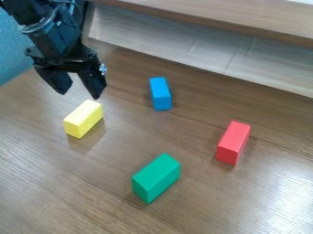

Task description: Take the green rectangular block and put it on the table

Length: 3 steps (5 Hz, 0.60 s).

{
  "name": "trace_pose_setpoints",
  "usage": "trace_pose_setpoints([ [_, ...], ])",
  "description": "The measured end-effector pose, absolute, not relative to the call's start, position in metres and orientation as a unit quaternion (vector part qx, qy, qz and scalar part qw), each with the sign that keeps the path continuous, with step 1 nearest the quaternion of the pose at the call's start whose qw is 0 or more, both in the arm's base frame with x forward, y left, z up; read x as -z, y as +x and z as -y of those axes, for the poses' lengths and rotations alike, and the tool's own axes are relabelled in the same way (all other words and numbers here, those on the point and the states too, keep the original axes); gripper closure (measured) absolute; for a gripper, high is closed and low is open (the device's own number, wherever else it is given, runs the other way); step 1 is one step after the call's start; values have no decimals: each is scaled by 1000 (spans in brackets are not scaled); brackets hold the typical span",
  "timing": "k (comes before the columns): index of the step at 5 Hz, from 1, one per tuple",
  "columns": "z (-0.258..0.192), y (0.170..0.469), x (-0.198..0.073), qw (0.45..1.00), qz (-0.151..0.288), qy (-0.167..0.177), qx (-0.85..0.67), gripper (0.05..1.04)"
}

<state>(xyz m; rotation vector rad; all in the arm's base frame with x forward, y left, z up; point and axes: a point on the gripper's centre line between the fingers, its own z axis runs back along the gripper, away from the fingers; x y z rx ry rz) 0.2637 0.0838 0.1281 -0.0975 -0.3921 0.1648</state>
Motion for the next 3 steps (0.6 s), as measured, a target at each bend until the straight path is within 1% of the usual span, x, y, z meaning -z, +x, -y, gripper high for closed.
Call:
trace_pose_setpoints([
  [1,-82,271,-123,981,176,-35,-78,83],
  [2,-71,281,-118,984,165,-31,-62,83],
  [3,-58,292,-118,985,167,-35,-38,83],
])
